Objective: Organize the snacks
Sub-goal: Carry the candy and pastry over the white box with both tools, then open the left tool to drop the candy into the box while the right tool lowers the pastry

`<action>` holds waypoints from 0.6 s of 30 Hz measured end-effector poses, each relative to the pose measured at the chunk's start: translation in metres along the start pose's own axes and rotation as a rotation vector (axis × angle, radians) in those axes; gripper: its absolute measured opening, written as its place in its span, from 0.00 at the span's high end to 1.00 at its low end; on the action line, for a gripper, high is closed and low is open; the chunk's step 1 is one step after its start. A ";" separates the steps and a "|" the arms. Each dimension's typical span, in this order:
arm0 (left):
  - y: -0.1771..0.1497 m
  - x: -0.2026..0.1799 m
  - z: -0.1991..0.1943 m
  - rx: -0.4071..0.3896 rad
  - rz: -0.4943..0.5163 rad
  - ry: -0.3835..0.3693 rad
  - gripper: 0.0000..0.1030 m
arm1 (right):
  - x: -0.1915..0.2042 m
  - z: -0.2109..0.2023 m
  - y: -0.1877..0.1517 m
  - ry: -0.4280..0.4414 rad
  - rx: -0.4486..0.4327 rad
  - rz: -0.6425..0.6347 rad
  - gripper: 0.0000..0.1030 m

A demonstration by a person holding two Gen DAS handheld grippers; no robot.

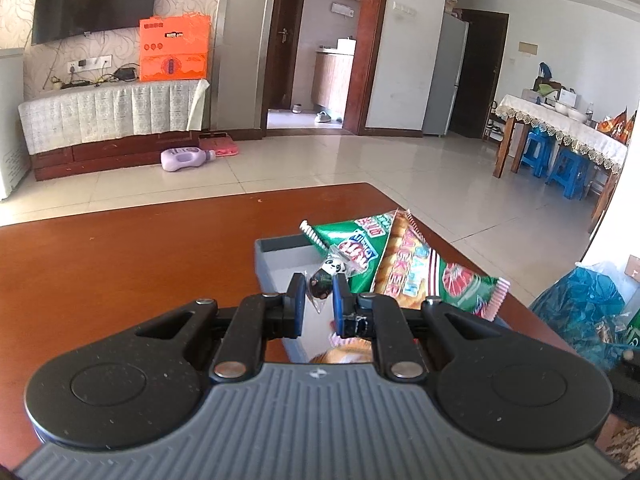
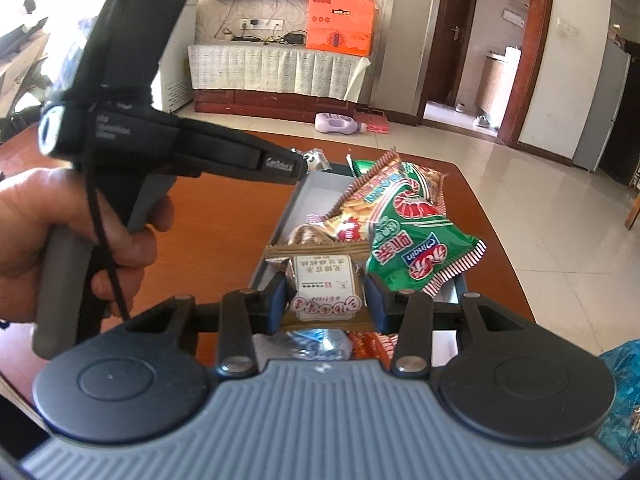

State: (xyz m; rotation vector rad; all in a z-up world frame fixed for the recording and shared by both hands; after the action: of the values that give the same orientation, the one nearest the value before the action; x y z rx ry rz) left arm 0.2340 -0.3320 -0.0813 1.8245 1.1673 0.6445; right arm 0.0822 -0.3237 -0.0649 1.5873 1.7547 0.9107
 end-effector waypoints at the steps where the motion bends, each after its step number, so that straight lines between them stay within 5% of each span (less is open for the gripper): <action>1: 0.002 -0.003 0.006 0.000 0.004 0.000 0.84 | -0.002 0.001 -0.001 0.004 0.002 0.010 0.56; 9: 0.009 -0.027 0.056 0.019 0.014 -0.004 0.84 | -0.020 0.005 -0.007 -0.001 0.015 0.052 0.56; 18: 0.007 -0.048 0.070 0.010 0.079 0.004 0.83 | -0.035 0.001 -0.009 -0.022 0.005 0.082 0.56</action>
State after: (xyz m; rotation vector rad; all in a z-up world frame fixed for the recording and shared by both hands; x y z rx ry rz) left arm 0.2704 -0.4036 -0.1090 1.8860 1.1080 0.6889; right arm 0.0818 -0.3588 -0.0736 1.6773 1.6884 0.9242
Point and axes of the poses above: each gripper's, at about its wrist camera, not at the fingertips, and z roughly the way its jaws point, x to its left, y to its top, the point moved 9 cm from there along z, roughly the way its jaws point, and after that the axes turned 11 degrees about y, right-handed, at the moved point
